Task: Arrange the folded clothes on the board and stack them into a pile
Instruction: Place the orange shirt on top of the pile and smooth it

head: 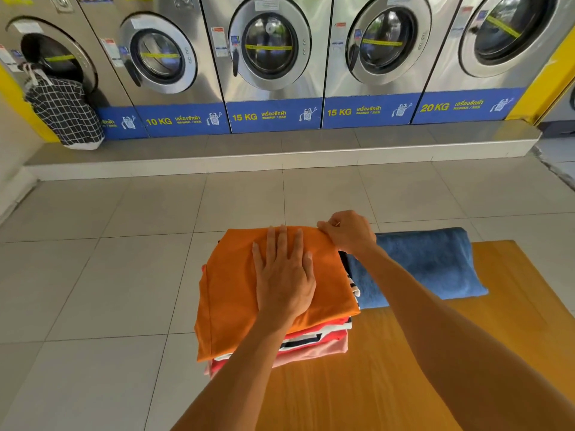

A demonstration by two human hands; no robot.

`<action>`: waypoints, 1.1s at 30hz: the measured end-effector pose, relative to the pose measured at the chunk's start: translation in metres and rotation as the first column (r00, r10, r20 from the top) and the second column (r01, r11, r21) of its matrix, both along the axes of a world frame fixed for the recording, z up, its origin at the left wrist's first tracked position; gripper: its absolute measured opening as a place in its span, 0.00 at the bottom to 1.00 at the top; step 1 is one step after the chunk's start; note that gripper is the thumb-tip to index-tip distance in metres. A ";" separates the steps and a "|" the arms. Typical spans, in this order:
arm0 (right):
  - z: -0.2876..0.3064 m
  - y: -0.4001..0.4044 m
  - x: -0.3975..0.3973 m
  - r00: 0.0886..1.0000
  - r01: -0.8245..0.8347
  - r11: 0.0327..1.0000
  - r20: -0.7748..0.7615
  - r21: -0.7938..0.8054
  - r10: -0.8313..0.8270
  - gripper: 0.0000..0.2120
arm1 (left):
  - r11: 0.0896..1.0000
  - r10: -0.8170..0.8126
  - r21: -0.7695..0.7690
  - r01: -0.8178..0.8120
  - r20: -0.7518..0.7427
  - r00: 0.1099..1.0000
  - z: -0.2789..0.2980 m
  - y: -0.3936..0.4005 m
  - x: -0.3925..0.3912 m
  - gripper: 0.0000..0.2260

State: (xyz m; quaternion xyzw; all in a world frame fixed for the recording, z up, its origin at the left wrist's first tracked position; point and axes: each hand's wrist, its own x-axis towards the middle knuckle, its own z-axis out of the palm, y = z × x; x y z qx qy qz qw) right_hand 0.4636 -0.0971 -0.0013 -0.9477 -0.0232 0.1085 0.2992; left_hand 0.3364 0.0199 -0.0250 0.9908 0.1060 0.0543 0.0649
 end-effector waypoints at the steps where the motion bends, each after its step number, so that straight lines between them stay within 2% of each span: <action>1: 0.001 -0.003 0.000 0.999 0.045 0.999 0.016 0.023 -0.045 0.19 | 1.000 -0.003 0.001 0.003 0.002 1.000 0.000 0.000 0.000 0.30; 3: 0.005 -0.010 -0.002 0.975 0.219 0.959 0.004 0.181 -0.223 0.17 | 1.000 -0.001 -0.001 0.001 0.004 1.000 -0.001 0.001 -0.001 0.30; 5: 0.012 -0.017 -0.008 0.955 0.298 0.916 -0.082 0.269 -0.287 0.17 | 1.000 0.005 -0.008 -0.005 0.002 1.000 -0.002 0.002 0.000 0.29; 7: 0.016 -0.026 -0.028 0.966 0.206 0.965 -0.189 0.165 -0.174 0.21 | 1.000 0.005 -0.010 -0.005 -0.001 1.000 -0.002 0.001 0.002 0.30; 9: 0.011 -0.038 -0.058 0.973 0.073 0.997 -0.216 -0.035 -0.079 0.27 | 1.000 0.007 -0.016 -0.007 0.005 1.000 -0.003 0.000 0.003 0.30; 11: -0.001 -0.048 -0.092 0.978 0.005 0.997 -0.209 -0.079 -0.021 0.28 | 1.000 0.009 -0.017 -0.009 0.013 1.000 -0.005 0.000 0.003 0.30; 12: -0.005 -0.050 -0.109 0.976 -0.016 1.000 -0.217 -0.013 0.013 0.27 | 1.000 0.009 -0.017 -0.009 0.012 1.000 -0.006 0.000 0.003 0.29; 14: -0.008 -0.052 -0.135 0.961 0.063 0.968 -0.277 0.244 0.007 0.23 | 1.000 0.002 -0.020 -0.002 0.002 1.000 -0.007 0.000 0.003 0.28; 16: -0.006 -0.059 -0.151 0.951 0.173 0.926 -0.301 0.336 -0.068 0.21 | 1.000 -0.012 -0.012 0.012 -0.002 1.000 -0.008 -0.001 0.002 0.28; 18: -0.005 -0.067 -0.161 0.958 0.242 0.943 -0.208 0.229 -0.196 0.19 | 1.000 -0.017 -0.021 0.017 -0.008 1.000 -0.006 0.001 0.001 0.29; 20: 0.002 -0.065 -0.163 0.939 0.339 0.927 0.000 0.160 -0.343 0.16 | 0.999 -0.012 -0.032 0.012 -0.012 1.000 -0.004 0.001 0.002 0.29; 21: 0.009 -0.057 -0.160 0.928 0.335 0.926 0.112 0.173 -0.356 0.14 | 0.999 -0.006 -0.034 0.005 -0.017 1.000 -0.003 0.000 0.002 0.29; 23: 0.019 -0.028 -0.146 0.929 0.216 0.962 0.269 0.166 -0.255 0.10 | 0.999 0.002 -0.039 -0.003 -0.030 1.000 -0.001 -0.002 0.001 0.29; 24: 0.022 -0.012 -0.139 0.939 0.140 0.981 0.296 0.138 -0.176 0.12 | 0.999 0.001 -0.047 -0.002 -0.038 0.999 0.001 -0.002 0.000 0.29; 26: 0.020 0.015 -0.127 0.971 -0.039 0.999 0.237 0.028 0.031 0.22 | 0.996 -0.014 -0.091 0.010 -0.051 0.999 0.005 0.008 -0.001 0.30; 28: 0.006 0.024 -0.122 0.963 -0.215 0.971 0.143 -0.108 0.229 0.26 | 0.986 0.001 -0.166 -0.008 -0.041 0.999 0.008 0.033 -0.005 0.29; 30: -0.010 0.018 -0.118 0.950 -0.273 0.946 0.104 -0.176 0.294 0.27 | 0.972 0.066 -0.220 -0.081 -0.076 0.995 0.008 0.070 -0.011 0.26; 33: -0.017 0.013 -0.114 0.943 -0.272 0.915 0.110 -0.297 0.316 0.27 | 0.933 0.236 -0.197 -0.301 -0.296 0.925 0.005 0.123 -0.022 0.27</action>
